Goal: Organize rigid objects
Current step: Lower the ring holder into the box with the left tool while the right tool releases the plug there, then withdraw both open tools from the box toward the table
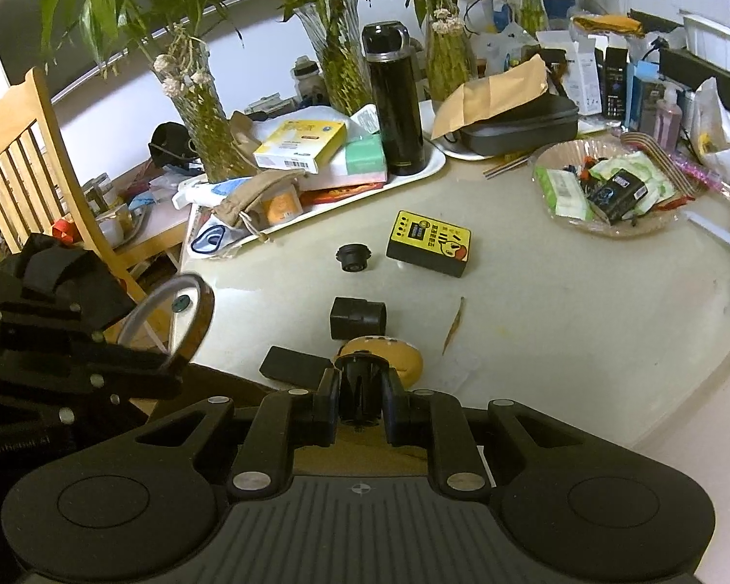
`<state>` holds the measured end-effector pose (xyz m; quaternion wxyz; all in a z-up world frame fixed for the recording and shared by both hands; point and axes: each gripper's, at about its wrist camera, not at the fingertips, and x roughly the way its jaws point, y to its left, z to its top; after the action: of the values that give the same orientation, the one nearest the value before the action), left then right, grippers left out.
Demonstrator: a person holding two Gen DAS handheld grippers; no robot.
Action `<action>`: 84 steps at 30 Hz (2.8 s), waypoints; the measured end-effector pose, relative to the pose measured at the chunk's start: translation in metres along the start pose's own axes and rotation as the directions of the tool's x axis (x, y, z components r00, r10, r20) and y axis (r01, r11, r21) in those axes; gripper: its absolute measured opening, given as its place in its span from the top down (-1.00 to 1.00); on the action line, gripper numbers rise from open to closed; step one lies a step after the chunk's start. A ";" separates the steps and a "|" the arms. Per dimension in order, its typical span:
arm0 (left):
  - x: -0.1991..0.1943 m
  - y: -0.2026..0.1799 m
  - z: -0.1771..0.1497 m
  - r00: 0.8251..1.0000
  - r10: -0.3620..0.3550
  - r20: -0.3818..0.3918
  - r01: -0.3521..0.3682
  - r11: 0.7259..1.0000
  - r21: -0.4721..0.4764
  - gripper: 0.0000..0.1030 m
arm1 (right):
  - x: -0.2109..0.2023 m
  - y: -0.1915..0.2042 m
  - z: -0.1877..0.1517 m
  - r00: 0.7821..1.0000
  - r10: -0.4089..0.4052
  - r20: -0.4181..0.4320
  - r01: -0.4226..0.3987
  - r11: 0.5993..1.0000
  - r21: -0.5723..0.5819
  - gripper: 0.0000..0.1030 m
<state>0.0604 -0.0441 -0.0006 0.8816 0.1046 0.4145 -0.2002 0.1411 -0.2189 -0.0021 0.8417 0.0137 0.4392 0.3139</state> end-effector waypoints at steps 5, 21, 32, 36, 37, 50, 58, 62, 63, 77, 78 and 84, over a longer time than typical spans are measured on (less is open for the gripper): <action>0.009 -0.013 -0.016 0.998 -0.001 -0.055 0.003 0.999 0.043 0.85 | -0.006 0.001 -0.006 1.000 -0.003 0.006 0.003 1.000 -0.003 0.60; -0.020 -0.006 -0.042 0.998 0.055 0.035 -0.054 0.998 -0.022 -0.03 | -0.009 0.007 -0.025 1.000 0.013 0.003 -0.013 1.000 -0.004 0.60; -0.029 0.003 -0.047 0.993 0.089 0.078 -0.082 0.992 -0.091 -0.03 | -0.002 0.010 -0.033 0.999 0.023 -0.042 -0.023 1.000 0.005 0.60; -0.027 0.004 -0.048 0.993 0.088 0.075 -0.081 0.992 -0.099 -0.03 | 0.004 0.012 -0.035 0.998 0.021 -0.059 -0.021 1.000 0.002 0.60; -0.027 0.005 -0.048 0.993 0.088 0.075 -0.081 0.992 -0.099 -0.03 | 0.005 0.012 -0.035 0.998 0.020 -0.063 -0.020 1.000 0.004 0.60; -0.021 0.008 -0.052 0.994 0.093 0.052 -0.087 0.990 -0.111 -0.03 | 0.015 0.010 -0.035 0.996 -0.001 -0.088 0.001 1.000 0.001 -0.03; -0.017 0.007 -0.048 0.994 0.090 0.066 -0.081 0.988 -0.130 -0.03 | 0.013 0.012 -0.036 0.997 0.006 -0.080 -0.005 1.000 0.005 -0.53; -0.016 0.006 -0.046 0.995 0.074 0.071 -0.064 0.989 -0.131 -0.03 | 0.010 0.012 -0.032 0.997 0.009 -0.071 -0.009 1.000 0.006 -0.60; -0.015 0.006 -0.046 0.995 0.070 0.070 -0.060 0.989 -0.133 -0.03 | 0.009 0.012 -0.030 0.998 0.008 -0.068 -0.008 1.000 0.006 -0.61; -0.012 0.001 -0.027 0.994 0.024 0.104 -0.010 0.991 -0.131 -0.03 | -0.006 0.001 0.010 1.000 -0.014 -0.014 0.014 0.999 0.031 -0.64; -0.013 0.002 -0.023 0.994 0.025 0.111 -0.011 0.991 -0.132 -0.03 | -0.007 0.001 0.013 1.000 -0.015 -0.011 0.015 1.000 0.024 -0.64; -0.015 0.003 -0.010 0.990 0.024 0.141 -0.002 0.989 -0.150 -0.03 | -0.014 -0.004 0.033 0.999 -0.044 -0.001 0.044 0.999 -0.013 -0.65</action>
<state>0.0464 -0.0336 0.0041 0.9155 0.0264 0.3639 -0.1696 0.1619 -0.2209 0.0272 0.8481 -0.0017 0.4378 0.2984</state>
